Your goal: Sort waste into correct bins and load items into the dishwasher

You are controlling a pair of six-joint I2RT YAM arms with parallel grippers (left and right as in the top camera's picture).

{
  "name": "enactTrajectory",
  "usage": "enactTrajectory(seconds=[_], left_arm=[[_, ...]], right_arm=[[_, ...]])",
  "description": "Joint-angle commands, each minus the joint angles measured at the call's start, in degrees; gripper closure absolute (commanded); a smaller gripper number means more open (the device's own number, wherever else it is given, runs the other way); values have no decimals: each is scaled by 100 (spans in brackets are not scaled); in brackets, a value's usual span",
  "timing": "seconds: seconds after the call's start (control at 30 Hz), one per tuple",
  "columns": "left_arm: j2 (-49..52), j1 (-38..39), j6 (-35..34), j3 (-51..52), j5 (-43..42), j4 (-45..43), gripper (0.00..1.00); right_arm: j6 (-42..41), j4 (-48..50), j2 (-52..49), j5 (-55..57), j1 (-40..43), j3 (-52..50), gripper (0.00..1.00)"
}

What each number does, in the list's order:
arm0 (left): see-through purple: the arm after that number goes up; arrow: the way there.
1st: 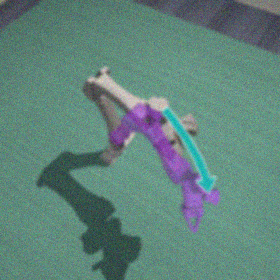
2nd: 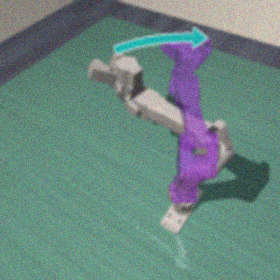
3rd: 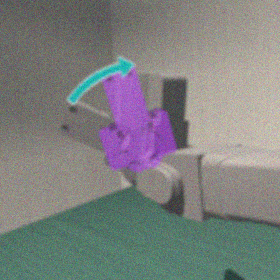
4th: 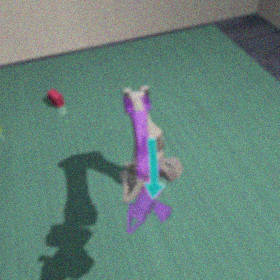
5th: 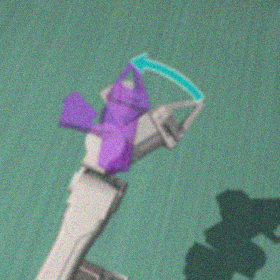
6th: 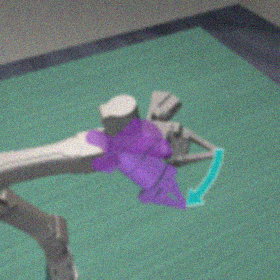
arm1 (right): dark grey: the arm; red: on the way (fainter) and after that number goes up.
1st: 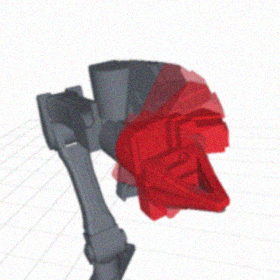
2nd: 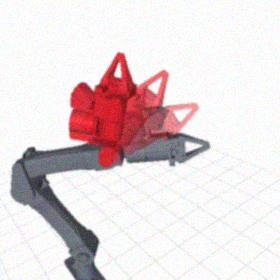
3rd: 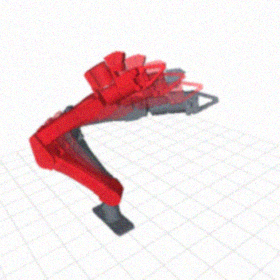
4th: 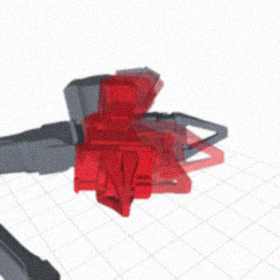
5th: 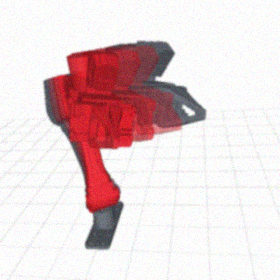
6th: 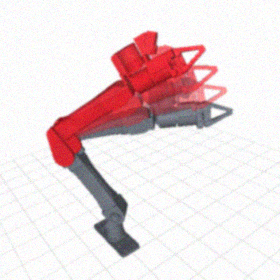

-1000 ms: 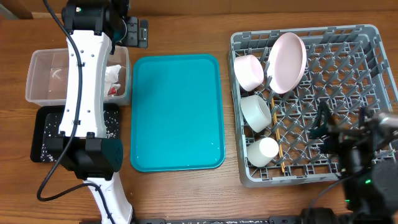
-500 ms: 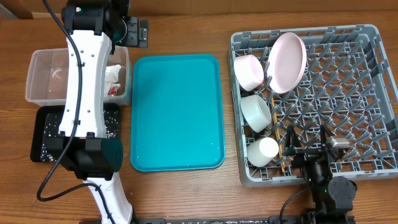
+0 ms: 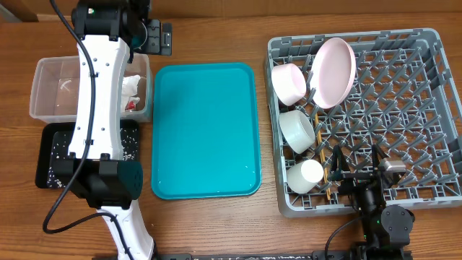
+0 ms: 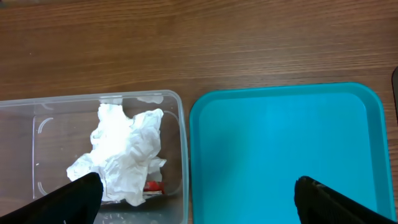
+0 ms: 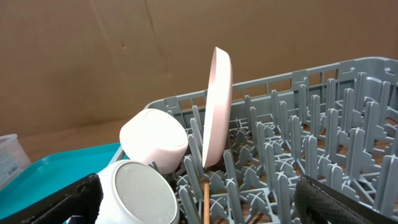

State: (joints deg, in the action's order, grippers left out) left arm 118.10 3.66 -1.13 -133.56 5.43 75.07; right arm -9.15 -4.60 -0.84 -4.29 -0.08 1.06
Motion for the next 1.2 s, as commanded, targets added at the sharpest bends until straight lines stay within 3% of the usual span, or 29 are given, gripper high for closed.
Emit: enactTrajectory(seconds=[0.0, 0.37, 0.5, 0.63, 0.77, 0.93, 1.17], left_arm=[[-83, 11, 72, -118, 31, -9, 0], [-223, 11, 216, -83, 413, 39, 0], [-960, 9, 247, 584, 66, -726, 0], [-2306, 4, 245, 2625, -7, -2693, 0], [-4566, 2, 345, 5740, -66, -4892, 0], [-7023, -59, 503, 8542, -153, -5827, 0], [-9466, -319, 479, 11042, -463, -6798, 0]], right_arm=[[22, 26, 68, -33, 11, -59, 0], [22, 26, 68, -35, 11, -59, 0], [22, 26, 68, -33, 11, -59, 0], [22, 26, 68, -35, 11, -59, 0], [22, 26, 68, -35, 11, -59, 0], [22, 26, 68, -33, 11, -59, 0], [22, 26, 68, -35, 11, -59, 0]])
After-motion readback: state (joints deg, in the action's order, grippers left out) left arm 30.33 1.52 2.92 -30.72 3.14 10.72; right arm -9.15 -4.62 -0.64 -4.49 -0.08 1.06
